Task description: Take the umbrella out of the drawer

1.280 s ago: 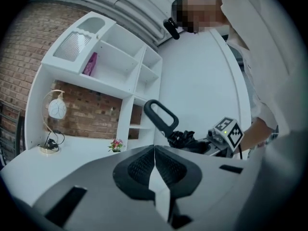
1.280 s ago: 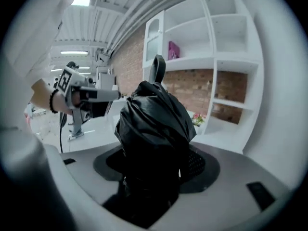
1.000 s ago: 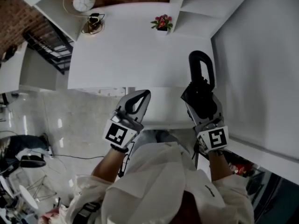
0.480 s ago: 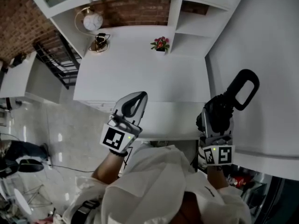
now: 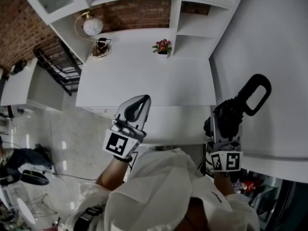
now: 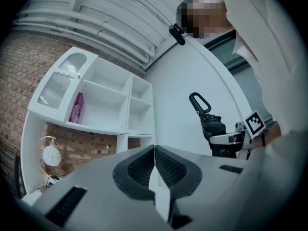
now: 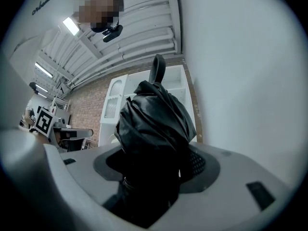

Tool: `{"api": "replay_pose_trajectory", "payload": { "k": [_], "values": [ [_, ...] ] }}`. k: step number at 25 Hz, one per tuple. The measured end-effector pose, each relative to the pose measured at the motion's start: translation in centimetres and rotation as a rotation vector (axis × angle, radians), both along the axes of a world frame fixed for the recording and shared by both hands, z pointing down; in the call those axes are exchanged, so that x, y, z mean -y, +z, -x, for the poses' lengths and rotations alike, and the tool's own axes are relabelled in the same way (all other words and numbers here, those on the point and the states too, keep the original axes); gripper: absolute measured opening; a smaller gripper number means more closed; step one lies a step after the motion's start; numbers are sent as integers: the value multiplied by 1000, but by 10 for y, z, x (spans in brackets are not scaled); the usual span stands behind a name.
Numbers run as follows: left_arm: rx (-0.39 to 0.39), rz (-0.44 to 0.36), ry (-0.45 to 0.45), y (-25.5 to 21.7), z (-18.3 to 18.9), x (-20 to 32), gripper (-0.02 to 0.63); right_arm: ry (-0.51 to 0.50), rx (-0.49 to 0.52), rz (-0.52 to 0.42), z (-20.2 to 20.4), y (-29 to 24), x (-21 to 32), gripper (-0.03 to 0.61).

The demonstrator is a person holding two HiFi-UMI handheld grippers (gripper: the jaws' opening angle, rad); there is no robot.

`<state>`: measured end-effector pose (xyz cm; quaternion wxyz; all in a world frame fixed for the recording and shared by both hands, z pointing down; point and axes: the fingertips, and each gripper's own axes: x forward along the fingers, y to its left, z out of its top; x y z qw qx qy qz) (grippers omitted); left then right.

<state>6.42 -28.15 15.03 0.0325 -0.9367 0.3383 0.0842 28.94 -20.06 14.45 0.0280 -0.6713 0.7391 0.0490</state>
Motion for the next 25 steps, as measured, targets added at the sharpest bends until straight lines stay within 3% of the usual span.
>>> {"api": "replay_pose_trajectory", "payload": {
  "k": [25],
  "values": [
    [8,6,15,3,1,2,26,-7,-4,16,11,8,7,288]
  ]
}}
